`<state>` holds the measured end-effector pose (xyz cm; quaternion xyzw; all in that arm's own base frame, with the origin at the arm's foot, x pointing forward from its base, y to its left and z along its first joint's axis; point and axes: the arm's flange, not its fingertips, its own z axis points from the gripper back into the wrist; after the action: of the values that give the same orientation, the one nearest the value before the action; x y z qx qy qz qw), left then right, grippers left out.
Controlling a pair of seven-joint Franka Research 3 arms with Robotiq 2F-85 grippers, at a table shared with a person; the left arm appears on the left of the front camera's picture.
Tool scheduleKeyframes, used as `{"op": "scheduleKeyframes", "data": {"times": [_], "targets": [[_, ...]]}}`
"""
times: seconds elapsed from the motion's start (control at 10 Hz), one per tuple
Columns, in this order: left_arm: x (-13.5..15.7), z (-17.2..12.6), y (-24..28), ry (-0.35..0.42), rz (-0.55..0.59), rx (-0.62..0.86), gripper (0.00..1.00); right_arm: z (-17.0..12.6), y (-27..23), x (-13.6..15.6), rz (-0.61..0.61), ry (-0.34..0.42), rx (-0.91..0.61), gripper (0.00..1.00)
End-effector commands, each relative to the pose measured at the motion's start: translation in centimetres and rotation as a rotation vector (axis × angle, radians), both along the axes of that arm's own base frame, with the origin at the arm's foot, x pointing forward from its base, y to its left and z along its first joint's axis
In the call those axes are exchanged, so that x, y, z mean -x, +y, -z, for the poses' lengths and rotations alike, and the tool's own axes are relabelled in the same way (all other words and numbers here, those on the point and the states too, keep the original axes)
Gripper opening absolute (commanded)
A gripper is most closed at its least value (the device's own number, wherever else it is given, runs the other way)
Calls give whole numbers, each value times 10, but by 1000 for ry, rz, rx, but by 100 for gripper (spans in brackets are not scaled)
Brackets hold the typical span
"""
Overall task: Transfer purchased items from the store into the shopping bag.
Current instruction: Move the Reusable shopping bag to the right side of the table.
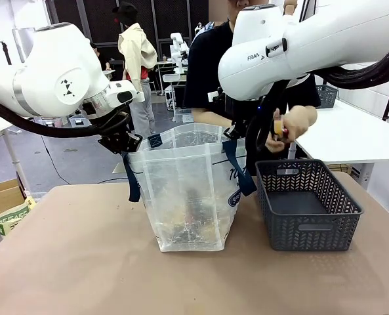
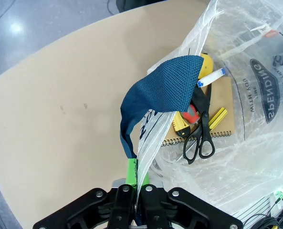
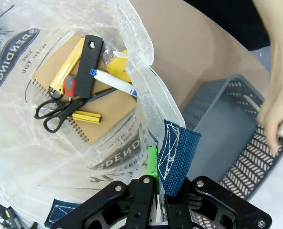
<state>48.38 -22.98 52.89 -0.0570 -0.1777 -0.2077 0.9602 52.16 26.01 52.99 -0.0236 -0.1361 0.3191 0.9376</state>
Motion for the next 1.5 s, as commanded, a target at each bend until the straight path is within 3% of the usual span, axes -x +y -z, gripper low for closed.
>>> {"op": "scheduleKeyframes", "data": {"times": [0.0,1.4], "targets": [[0,-1,1,-7,-6,-8,0,-1,-1,1,2,5,6,0],[0,-1,1,-7,-6,-8,0,-1,-1,1,2,5,6,0]]}}
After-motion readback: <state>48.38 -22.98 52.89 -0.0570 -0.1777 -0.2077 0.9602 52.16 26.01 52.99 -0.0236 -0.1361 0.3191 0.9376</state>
